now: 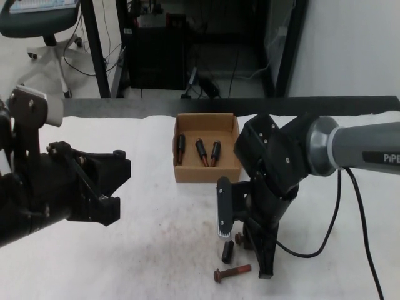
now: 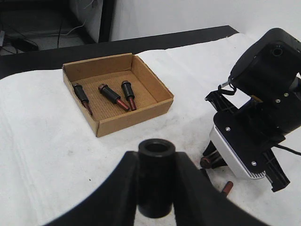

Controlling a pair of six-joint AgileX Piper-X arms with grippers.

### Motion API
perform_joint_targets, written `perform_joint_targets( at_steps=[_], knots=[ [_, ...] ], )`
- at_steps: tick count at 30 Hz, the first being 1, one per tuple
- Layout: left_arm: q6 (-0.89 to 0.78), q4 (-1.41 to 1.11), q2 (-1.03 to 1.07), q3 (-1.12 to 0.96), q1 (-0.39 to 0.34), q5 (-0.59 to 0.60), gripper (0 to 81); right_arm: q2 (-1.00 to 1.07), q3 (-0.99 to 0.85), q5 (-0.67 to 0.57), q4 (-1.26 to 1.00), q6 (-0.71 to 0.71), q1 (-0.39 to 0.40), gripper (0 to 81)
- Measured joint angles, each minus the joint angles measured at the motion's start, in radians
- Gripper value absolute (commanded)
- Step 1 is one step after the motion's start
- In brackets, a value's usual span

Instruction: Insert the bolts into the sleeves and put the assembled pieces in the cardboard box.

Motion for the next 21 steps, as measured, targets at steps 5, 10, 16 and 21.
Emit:
perform_joint_targets(
  at_steps=[5, 10, 16, 21],
  knots=[
    [0.000, 0.000, 0.000, 0.000, 0.000, 0.000, 0.0, 0.000, 0.000, 0.000, -0.009, 0.000, 0.009, 23.7],
    [0.000, 0.000, 0.000, 0.000, 0.000, 0.000, 0.0, 0.000, 0.000, 0.000, -0.009, 0.000, 0.009, 23.7],
    [0.000, 0.000, 0.000, 0.000, 0.000, 0.000, 0.0, 0.000, 0.000, 0.000, -0.006, 0.000, 0.009, 1.3],
    [0.000, 0.000, 0.000, 0.000, 0.000, 0.000, 0.0, 0.000, 0.000, 0.000, -0.006, 0.041, 0.010, 0.8]
  ],
)
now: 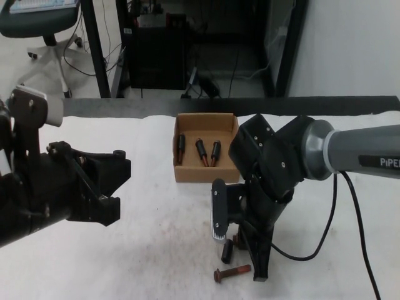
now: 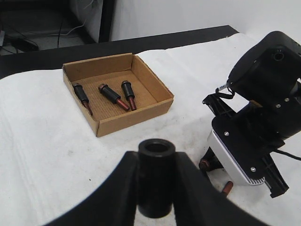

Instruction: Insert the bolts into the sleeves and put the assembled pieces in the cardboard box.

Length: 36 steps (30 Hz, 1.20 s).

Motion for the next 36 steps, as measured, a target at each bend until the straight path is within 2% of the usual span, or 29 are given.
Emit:
perform_joint_targets(
  at_steps=[3, 11, 12, 18, 19, 21, 24, 26, 27, 28, 31, 32, 36],
  knots=[
    [0.000, 0.000, 0.000, 0.000, 0.000, 0.000, 0.0, 0.000, 0.000, 0.000, -0.018, 0.060, 0.000, 0.8],
    [0.000, 0.000, 0.000, 0.000, 0.000, 0.000, 0.0, -0.019, -0.007, -0.077, -0.165, 0.389, -0.005, 0.8],
    [0.000, 0.000, 0.000, 0.000, 0.000, 0.000, 0.0, -0.048, -0.008, -0.139, -0.228, 0.510, -0.016, 0.8],
    [0.000, 0.000, 0.000, 0.000, 0.000, 0.026, 0.0, -0.178, -0.014, -0.393, -0.454, 0.893, -0.097, 0.8],
    [0.000, 0.000, 0.000, 0.000, 0.000, 0.057, 0.0, -0.217, -0.015, -0.500, -0.548, 1.033, -0.128, 0.8],
    [0.000, 0.000, 0.000, 0.000, 0.000, 0.103, 0.0, -0.247, -0.016, -0.620, -0.662, 1.156, -0.158, 0.8],
    [-0.003, -0.054, 0.000, 0.002, 0.000, 0.233, 0.0, -0.264, -0.016, -0.800, -0.863, 1.319, -0.186, 0.8],
    [-0.022, -0.109, 0.000, 0.001, 0.000, 0.307, 0.0, -0.265, -0.016, -0.899, -0.997, 1.418, -0.192, 0.8],
    [-0.042, -0.151, 0.000, 0.001, 0.000, 0.337, 0.0, -0.265, -0.016, -0.909, -1.010, 1.428, -0.192, 0.8],
    [-0.060, -0.196, 0.000, 0.001, 0.000, 0.358, 0.0, -0.265, -0.016, -0.989, -1.119, 1.519, -0.192, 0.8],
    [-0.121, -0.314, 0.000, 0.001, 0.000, 0.401, 0.0, -0.265, -0.011, -1.023, -1.195, 1.565, -0.192, 0.8],
    [-0.136, -0.345, 0.000, 0.001, 0.000, 0.408, 0.0, -0.265, 0.001, -1.064, -1.312, 1.646, -0.192, 0.8],
    [-0.154, -0.390, 0.040, 0.001, 0.000, 0.417, 0.0, -0.265, 0.034, -1.085, -1.480, 1.728, -0.194, 0.8]
  ],
)
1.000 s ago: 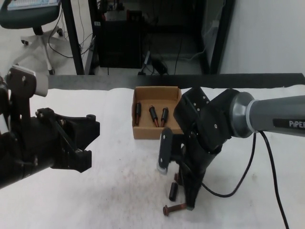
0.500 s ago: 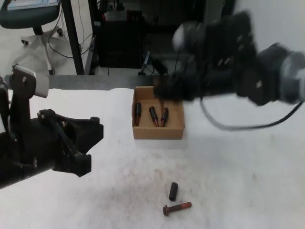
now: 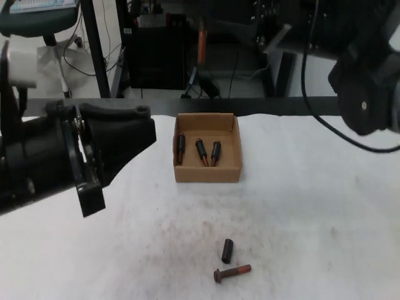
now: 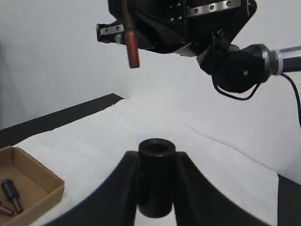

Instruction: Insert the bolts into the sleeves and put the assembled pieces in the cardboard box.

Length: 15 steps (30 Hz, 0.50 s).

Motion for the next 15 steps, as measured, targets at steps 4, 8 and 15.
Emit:
perform_joint_targets(
  at_steps=[4, 8, 15],
  knots=[
    [-0.003, -0.016, 0.071, 0.000, -0.004, 0.034, 0.0, 0.000, 0.053, -0.010, -0.140, 0.051, 0.001, 0.8],
    [-0.006, -0.099, 0.171, 0.000, -0.037, 0.077, 0.0, 0.002, 0.064, -0.013, -0.162, 0.060, 0.001, 0.8],
    [-0.049, -0.330, 0.275, 0.000, -0.112, 0.088, 0.0, 0.002, 0.064, -0.014, -0.167, 0.048, 0.001, 0.8]
  ],
)
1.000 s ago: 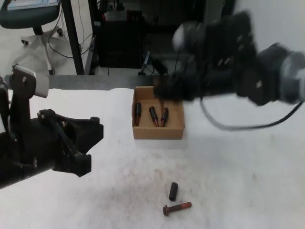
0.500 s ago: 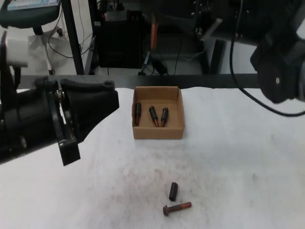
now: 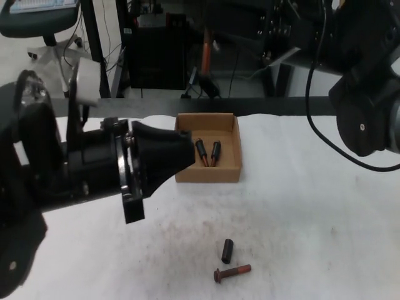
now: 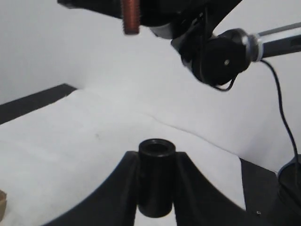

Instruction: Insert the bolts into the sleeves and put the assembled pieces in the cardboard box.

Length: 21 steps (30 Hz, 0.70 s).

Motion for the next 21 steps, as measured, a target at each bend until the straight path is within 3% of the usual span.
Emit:
perform_joint_targets(
  at_steps=[7, 21],
  knots=[
    [-0.092, -0.171, 0.047, 0.000, -0.023, -0.032, 0.0, 0.000, 0.000, -0.007, 0.000, -0.016, 0.008, 0.8],
    [-0.096, -0.184, 0.047, 0.000, -0.023, -0.051, 0.0, 0.000, 0.000, -0.050, 0.000, -0.055, 0.058, 0.8]
  ],
)
